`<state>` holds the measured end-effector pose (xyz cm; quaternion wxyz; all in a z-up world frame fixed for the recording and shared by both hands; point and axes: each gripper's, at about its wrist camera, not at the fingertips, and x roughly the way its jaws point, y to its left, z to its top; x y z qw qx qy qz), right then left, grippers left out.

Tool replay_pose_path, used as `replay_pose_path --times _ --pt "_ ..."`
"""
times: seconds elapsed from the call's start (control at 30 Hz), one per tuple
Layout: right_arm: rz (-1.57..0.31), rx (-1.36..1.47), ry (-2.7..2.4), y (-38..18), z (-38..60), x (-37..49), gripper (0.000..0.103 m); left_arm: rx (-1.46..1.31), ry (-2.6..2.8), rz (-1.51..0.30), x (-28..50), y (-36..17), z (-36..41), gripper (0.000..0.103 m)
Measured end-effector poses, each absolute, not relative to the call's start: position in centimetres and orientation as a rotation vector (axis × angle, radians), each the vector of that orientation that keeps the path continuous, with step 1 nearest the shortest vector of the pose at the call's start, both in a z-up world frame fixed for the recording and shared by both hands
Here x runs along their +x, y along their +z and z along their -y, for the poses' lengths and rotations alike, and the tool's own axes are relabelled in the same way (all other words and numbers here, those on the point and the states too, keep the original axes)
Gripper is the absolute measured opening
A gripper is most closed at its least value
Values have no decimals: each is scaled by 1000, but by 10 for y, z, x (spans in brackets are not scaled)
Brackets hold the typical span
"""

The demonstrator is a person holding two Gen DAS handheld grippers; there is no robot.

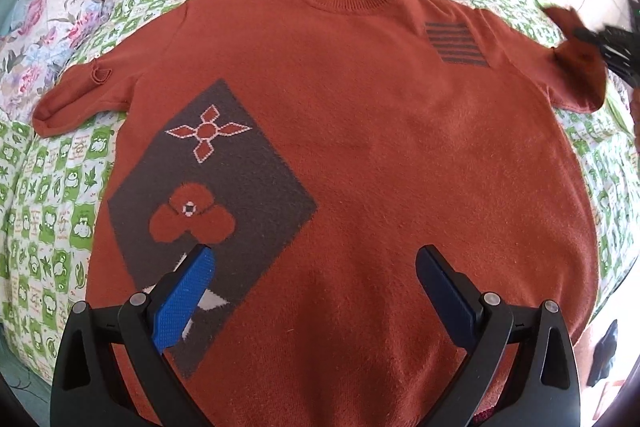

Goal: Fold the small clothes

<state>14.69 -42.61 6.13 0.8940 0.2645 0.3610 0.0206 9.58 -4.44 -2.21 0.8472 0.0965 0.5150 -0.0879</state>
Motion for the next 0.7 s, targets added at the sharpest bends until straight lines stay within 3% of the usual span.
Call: replay_pose_path --times 0.47,0.57,0.63,0.7 --pt "-958 558 399 -4 171 274 11 12 -192 -980 126 -3 -23 101" --pt "-988 537 395 -18 154 282 17 -46 -226 -967 144 -5 -33 101" --pt "-1000 570 410 -22 151 282 32 -85 -270 -965 158 -8 -36 101" --pt "-960 584 422 -14 156 272 40 -127 -310 -984 177 -16 -36 101"
